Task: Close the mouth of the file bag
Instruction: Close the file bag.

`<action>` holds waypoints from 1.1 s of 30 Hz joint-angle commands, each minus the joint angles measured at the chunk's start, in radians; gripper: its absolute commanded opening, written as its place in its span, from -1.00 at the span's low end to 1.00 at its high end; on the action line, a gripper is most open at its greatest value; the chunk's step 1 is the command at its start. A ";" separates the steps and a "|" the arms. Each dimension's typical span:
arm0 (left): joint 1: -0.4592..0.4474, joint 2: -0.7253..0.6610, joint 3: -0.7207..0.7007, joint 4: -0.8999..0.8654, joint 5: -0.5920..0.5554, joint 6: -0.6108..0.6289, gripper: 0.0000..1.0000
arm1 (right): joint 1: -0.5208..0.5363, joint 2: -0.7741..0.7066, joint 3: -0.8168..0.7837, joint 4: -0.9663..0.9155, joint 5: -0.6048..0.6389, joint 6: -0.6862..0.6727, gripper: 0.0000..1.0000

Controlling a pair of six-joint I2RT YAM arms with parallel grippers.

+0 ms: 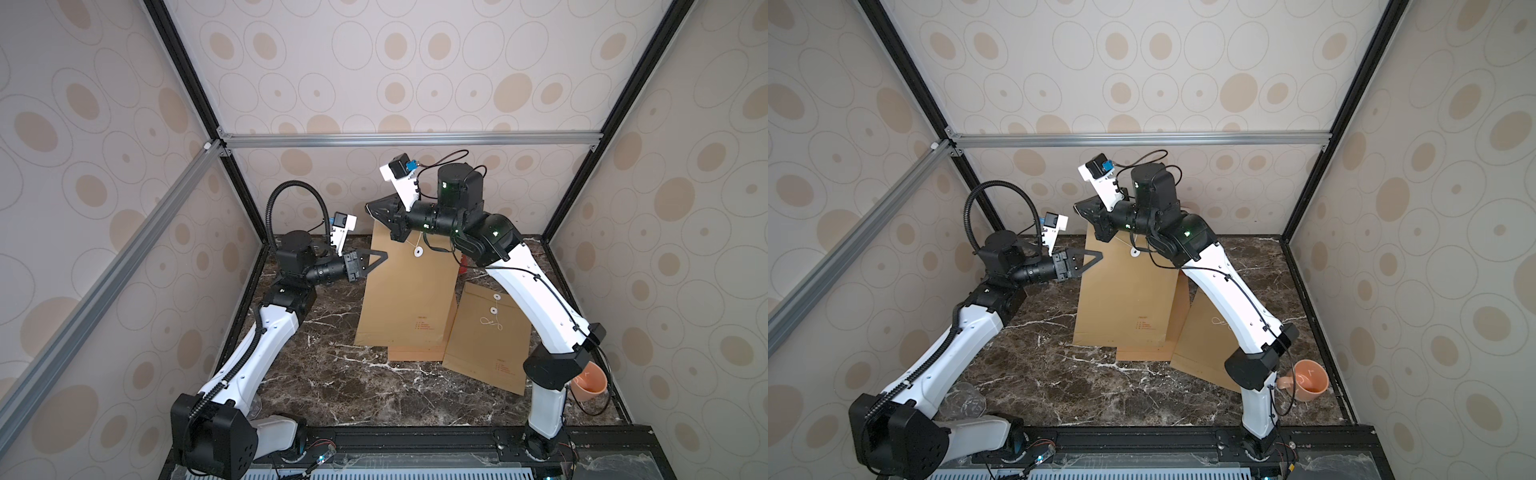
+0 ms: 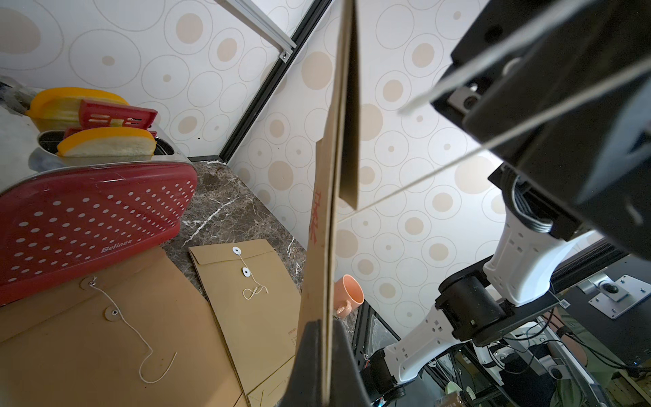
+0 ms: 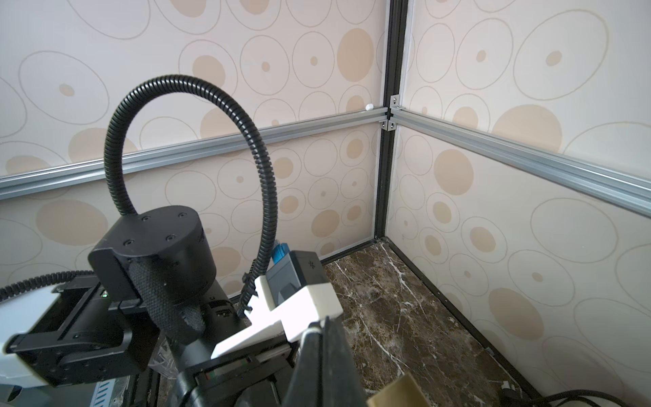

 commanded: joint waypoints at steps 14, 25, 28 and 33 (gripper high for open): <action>-0.009 0.022 -0.011 0.258 0.015 -0.192 -1.00 | 0.013 -0.283 -0.583 0.284 0.012 0.072 -1.00; -0.009 0.048 -0.043 0.418 -0.004 -0.321 -1.00 | 0.013 -0.540 -0.980 0.415 0.149 0.116 -1.00; -0.008 0.067 -0.055 0.501 -0.003 -0.384 -1.00 | 0.014 -0.602 -1.095 0.455 0.181 0.137 -1.00; -0.007 0.091 -0.068 0.600 -0.005 -0.458 -1.00 | 0.013 -0.684 -1.239 0.508 0.218 0.164 -1.00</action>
